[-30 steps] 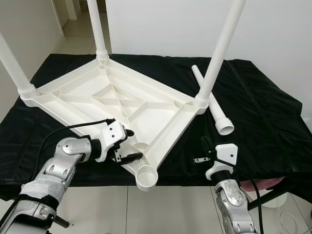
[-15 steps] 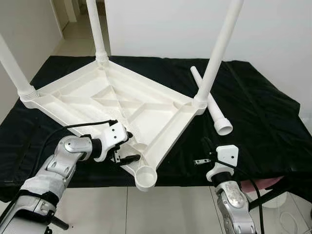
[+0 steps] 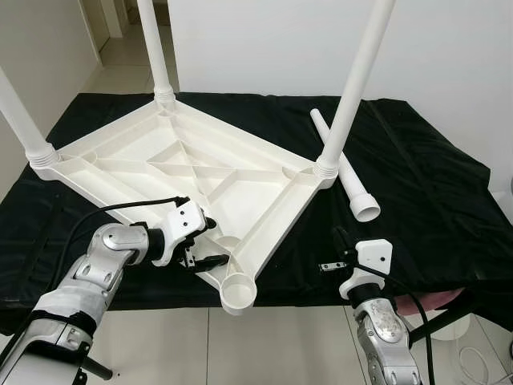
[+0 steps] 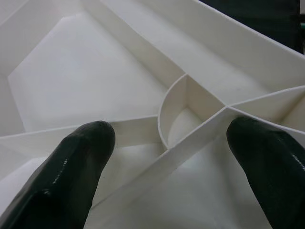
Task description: Building children table
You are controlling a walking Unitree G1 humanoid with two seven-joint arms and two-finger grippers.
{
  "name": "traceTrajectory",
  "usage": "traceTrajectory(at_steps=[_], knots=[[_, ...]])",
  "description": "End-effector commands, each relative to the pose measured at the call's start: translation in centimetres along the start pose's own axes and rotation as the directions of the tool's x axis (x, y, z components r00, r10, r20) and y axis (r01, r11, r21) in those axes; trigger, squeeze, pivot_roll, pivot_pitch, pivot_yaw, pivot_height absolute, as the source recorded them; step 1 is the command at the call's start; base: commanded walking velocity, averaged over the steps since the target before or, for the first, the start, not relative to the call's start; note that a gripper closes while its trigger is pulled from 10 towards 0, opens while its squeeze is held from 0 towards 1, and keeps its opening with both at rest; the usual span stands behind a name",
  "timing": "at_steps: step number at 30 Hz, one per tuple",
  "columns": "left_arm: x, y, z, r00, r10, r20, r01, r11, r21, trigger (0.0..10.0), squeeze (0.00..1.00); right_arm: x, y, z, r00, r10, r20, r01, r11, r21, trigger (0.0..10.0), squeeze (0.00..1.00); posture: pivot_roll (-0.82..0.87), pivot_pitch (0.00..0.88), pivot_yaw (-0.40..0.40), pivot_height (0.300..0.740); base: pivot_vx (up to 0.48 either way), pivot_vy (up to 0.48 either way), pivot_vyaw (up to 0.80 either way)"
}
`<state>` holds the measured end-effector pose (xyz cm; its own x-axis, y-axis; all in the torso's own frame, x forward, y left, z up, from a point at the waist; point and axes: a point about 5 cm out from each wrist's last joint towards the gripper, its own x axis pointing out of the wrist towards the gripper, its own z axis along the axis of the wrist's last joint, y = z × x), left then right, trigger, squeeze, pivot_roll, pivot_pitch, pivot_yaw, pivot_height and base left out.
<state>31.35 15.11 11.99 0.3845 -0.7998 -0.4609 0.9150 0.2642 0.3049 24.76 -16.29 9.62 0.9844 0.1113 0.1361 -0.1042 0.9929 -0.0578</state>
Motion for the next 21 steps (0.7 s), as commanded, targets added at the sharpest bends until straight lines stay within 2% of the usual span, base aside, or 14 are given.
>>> traceTrajectory(at_steps=[1,2,4,5,6,7,10,16,21], knots=[[0.36,-1.29,-2.38,0.99,-0.036,-0.135,0.034,0.999,-0.015,8.3,0.0,-0.22,-0.24,-0.13,1.0,-0.012,-0.014,0.012,1.0,0.002,10.0,0.0,-0.09,0.0,-0.014,0.74,0.0,0.0,0.0],[0.6,-1.42,-2.41,0.984,-0.059,-0.167,0.064,0.998,0.021,6.9,0.0,-0.23,-0.24,-0.14,1.0,-0.012,-0.015,0.012,1.0,0.002,10.0,0.0,-0.09,0.0,-0.009,0.74,0.0,0.0,0.0],[0.67,-1.43,-2.37,0.983,-0.067,-0.17,0.072,0.997,0.024,6.9,0.0,-0.23,-0.24,-0.14,1.0,-0.013,-0.016,0.013,1.0,0.001,10.0,0.0,-0.09,0.0,-0.009,0.74,0.0,0.0,0.0],[0.74,-1.46,-2.32,0.982,-0.077,-0.172,0.083,0.996,0.027,2.9,0.0,-0.23,-0.26,-0.14,1.0,-0.013,-0.016,0.013,1.0,0.001,10.0,0.0,-0.09,0.0,-0.009,0.74,0.0,0.0,0.0],[0.74,-1.46,-2.32,0.982,-0.077,-0.172,0.083,0.996,0.027,2.9,0.0,-0.23,-0.26,-0.14,1.0,-0.013,-0.016,0.013,1.0,0.001,10.0,0.0,-0.09,0.0,-0.009,0.74,0.0,0.0,0.0],[0.83,-1.61,-2.26,0.978,-0.109,-0.18,0.116,0.993,0.029,0.0,0.0,-0.22,-0.29,-0.12,1.0,-0.014,-0.016,0.014,1.0,0.0,10.0,0.0,-0.09,0.0,-0.006,0.74,0.0,0.0,0.0],[0.95,-1.74,-1.98,0.97,-0.171,-0.175,0.176,0.984,0.012,0.0,0.0,-0.21,-0.39,-0.11,1.0,-0.018,-0.016,0.018,1.0,-0.002,10.0,0.0,-0.09,0.0,-0.002,0.74,0.0,0.0,0.0],[0.96,-1.53,-1.62,0.97,-0.188,-0.152,0.188,0.982,-0.016,0.0,0.0,-0.21,-0.44,-0.09,1.0,-0.018,-0.015,0.018,1.0,-0.004,10.0,0.0,-0.09,0.0,-0.002,0.74,0.0,0.0,0.0],[0.76,-1.37,-1.94,0.96,-0.203,-0.191,0.206,0.979,-0.003,0.0,0.0,-0.21,-0.47,-0.09,1.0,-0.022,-0.014,0.021,1.0,-0.006,10.0,0.0,-0.1,0.0,0.007,0.74,0.0,0.0,0.0]])
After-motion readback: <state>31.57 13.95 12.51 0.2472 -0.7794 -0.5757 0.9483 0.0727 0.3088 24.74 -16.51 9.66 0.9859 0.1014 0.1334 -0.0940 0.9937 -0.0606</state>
